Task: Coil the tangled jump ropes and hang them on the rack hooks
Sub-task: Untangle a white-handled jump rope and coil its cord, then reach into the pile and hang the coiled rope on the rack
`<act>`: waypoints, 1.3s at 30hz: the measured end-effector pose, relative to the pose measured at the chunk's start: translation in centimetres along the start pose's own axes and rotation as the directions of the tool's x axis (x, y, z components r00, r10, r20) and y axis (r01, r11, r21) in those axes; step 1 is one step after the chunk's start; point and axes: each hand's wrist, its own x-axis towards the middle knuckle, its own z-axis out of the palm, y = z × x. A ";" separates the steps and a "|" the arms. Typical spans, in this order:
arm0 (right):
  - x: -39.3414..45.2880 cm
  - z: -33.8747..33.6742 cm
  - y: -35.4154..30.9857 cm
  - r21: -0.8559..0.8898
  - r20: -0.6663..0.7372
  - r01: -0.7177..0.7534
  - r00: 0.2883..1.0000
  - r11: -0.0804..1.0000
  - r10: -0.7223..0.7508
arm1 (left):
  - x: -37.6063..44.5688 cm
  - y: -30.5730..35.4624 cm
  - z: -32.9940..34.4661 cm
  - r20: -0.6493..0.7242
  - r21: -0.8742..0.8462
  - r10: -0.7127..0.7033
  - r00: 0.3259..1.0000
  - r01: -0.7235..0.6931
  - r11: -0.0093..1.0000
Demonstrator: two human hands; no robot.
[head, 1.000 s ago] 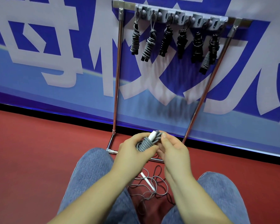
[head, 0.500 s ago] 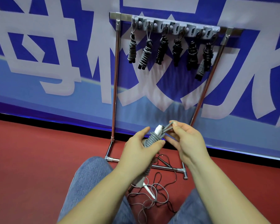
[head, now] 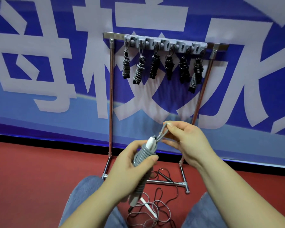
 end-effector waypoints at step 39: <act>18.2 -7.4 -12.4 -0.512 -0.035 0.173 0.974 0.841 -0.222 | 28.2 5.9 6.7 0.015 0.263 0.106 0.994 -0.106 0.959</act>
